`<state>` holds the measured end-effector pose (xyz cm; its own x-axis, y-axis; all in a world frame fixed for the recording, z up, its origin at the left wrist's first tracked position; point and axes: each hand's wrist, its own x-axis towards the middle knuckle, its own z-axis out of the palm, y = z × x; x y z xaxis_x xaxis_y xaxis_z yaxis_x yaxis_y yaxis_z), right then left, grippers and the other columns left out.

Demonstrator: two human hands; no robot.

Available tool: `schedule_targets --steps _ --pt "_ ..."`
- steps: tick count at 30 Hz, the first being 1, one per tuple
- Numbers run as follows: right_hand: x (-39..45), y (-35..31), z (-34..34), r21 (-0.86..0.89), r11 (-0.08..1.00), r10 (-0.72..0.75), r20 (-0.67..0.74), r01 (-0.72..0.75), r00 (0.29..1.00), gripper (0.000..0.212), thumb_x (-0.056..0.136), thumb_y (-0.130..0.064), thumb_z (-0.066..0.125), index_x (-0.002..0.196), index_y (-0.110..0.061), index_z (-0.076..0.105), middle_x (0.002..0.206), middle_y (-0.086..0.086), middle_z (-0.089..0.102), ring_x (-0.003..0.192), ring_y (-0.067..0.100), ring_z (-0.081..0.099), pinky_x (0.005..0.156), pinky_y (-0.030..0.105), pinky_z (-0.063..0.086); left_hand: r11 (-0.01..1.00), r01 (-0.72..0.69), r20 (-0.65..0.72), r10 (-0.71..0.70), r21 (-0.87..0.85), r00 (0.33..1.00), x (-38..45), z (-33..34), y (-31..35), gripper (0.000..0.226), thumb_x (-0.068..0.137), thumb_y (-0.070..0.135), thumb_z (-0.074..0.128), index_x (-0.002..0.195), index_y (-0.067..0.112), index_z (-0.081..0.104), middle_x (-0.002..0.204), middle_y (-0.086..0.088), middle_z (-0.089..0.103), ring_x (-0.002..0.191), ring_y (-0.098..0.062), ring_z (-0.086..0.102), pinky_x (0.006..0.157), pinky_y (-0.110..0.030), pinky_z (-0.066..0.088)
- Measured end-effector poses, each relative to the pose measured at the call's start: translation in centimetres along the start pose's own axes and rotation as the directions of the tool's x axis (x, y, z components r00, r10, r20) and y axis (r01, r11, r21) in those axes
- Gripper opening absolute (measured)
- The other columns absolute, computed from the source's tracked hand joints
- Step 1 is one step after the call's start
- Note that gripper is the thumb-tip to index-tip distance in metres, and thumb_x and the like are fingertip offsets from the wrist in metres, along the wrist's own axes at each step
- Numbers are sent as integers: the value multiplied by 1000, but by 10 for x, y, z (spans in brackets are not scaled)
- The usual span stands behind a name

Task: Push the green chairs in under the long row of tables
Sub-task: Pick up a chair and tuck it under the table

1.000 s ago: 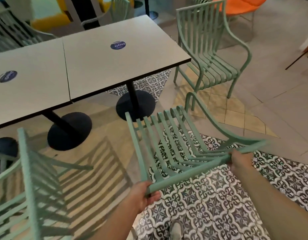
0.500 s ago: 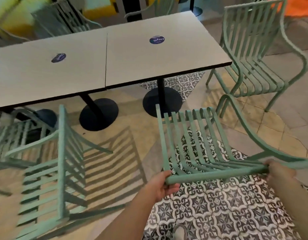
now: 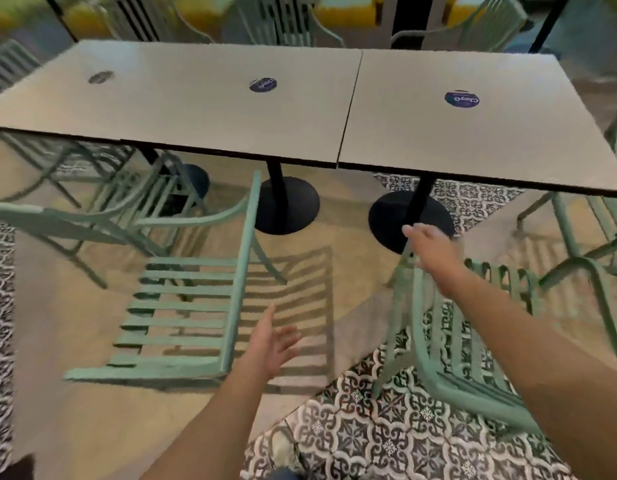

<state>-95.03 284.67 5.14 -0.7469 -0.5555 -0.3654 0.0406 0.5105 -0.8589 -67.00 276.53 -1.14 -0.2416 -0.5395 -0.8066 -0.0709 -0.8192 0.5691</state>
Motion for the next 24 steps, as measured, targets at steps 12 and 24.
schedule_targets --steps 12,24 --pt "18 -68 252 -221 972 171 461 -74 871 61 87 -56 54 137 -23 42 127 4 53 108 21 53 98 50 45 725 15 -40 -59 -689 997 3 -41 1 85 84 68 46 152 23 21 125 -17 57 116 -37 56 102 -55 42" --pt "146 -97 352 -139 947 319 529 -291 786 68 80 -37 73 136 -15 42 128 11 54 106 32 59 84 55 53 198 -291 -334 -243 -936 911 46 -21 27 77 66 62 65 125 20 42 115 -19 50 113 -39 59 97 -53 48"
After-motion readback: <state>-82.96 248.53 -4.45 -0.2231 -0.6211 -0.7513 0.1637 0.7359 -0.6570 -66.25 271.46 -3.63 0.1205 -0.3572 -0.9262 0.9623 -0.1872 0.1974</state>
